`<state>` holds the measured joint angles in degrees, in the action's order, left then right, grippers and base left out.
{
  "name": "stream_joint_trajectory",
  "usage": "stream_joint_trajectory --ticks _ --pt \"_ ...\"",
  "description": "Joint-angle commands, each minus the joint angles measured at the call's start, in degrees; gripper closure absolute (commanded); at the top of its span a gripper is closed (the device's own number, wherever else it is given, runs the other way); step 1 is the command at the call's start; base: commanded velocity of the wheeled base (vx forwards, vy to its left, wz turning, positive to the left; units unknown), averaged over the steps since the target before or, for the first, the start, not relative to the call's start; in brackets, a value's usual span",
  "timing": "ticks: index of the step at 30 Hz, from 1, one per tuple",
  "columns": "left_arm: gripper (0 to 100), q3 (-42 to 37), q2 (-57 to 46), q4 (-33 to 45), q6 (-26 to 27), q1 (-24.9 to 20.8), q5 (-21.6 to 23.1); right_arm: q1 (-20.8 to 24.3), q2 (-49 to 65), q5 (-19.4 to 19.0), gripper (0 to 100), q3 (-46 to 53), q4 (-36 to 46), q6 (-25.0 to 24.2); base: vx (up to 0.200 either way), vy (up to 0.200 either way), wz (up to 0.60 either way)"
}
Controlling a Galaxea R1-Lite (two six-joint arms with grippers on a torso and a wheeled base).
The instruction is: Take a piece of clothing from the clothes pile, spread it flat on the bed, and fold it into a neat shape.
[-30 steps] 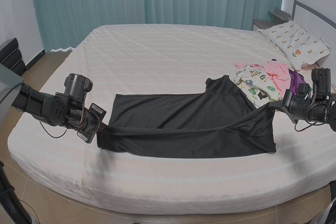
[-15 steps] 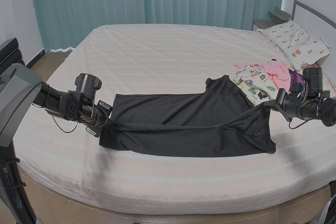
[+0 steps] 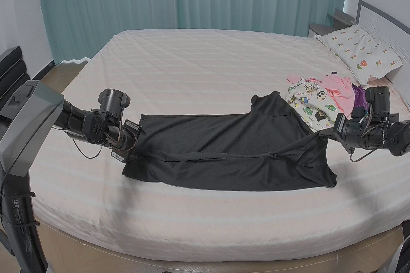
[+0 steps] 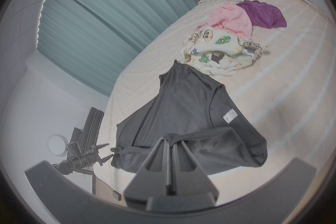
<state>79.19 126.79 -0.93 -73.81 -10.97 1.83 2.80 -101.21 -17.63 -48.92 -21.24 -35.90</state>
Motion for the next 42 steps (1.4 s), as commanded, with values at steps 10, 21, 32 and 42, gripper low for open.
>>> stream_joint_trajectory --ticks 10,21,32,42 --pt "0 -4.0 -5.2 0.5 0.2 2.4 0.3 0.8 0.4 0.0 100 12.6 0.0 1.1 0.000 0.000 0.00" --pt "0 -13.8 -13.2 0.0 2.9 2.0 0.6 0.3 3.4 -0.2 0 15.3 0.6 1.4 0.000 0.000 0.00" --pt "0 -18.0 -14.9 -0.3 2.1 2.1 1.5 -2.5 4.8 -0.6 0 16.0 -0.1 0.7 0.018 0.000 0.00" --pt "0 -18.8 -16.2 -0.3 1.2 2.0 6.6 -3.6 2.3 -0.7 0 19.5 -5.1 0.7 0.200 0.000 0.00"
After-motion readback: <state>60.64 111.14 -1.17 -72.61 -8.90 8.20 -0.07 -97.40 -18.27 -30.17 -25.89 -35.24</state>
